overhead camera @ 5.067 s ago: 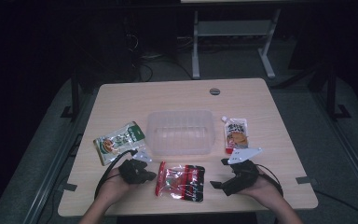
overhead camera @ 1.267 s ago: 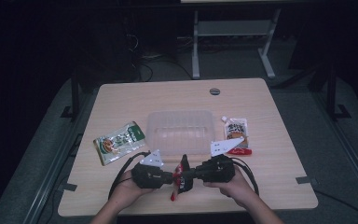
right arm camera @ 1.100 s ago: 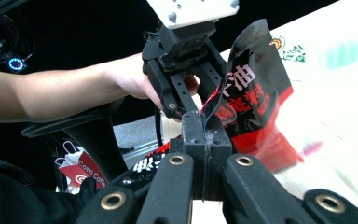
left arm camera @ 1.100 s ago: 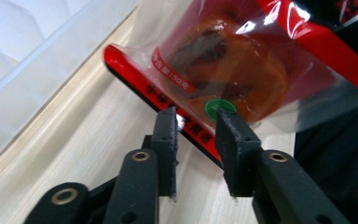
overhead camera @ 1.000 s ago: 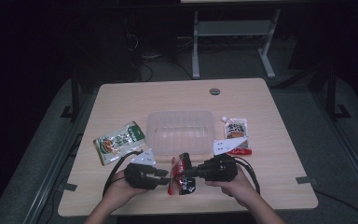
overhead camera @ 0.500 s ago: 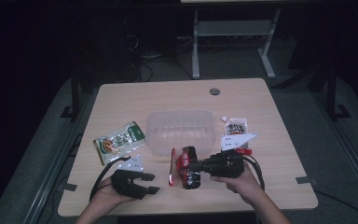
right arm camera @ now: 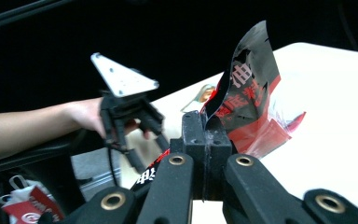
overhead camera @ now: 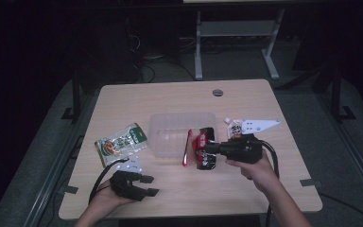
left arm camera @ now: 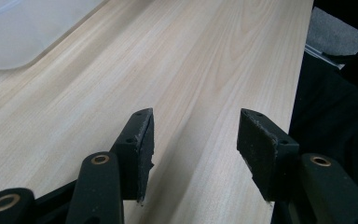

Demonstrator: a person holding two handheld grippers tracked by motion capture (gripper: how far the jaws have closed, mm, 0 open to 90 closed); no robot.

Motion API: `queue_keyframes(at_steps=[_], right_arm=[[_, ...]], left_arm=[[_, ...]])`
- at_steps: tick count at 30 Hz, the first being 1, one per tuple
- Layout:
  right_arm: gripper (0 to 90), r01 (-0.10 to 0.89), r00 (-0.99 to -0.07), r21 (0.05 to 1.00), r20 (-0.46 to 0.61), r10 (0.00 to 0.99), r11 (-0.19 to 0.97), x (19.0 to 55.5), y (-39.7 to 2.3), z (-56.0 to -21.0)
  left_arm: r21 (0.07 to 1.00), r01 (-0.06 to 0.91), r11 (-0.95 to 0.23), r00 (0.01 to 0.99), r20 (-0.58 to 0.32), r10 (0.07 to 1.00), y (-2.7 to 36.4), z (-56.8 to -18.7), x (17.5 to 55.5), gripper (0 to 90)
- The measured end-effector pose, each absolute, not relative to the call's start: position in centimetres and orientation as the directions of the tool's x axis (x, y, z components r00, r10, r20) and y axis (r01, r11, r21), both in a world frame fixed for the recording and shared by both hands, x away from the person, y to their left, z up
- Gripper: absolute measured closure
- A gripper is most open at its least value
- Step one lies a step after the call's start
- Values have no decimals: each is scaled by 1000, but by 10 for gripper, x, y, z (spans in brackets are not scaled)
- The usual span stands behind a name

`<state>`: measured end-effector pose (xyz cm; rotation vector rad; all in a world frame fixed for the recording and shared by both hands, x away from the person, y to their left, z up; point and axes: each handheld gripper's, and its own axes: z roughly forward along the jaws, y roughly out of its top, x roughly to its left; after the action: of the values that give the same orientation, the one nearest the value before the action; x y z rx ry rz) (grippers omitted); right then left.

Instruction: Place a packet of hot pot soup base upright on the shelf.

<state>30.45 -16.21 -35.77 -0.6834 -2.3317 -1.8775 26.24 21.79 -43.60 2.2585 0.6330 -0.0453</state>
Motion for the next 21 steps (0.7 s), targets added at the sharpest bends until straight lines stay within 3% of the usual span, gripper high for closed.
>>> queue_keyframes(at_steps=[21], right_arm=[[900,377,-843,914,269,465,153,340,-210,-338]], left_arm=[[667,458,-588,874,-218,433,218,-438,263,443]])
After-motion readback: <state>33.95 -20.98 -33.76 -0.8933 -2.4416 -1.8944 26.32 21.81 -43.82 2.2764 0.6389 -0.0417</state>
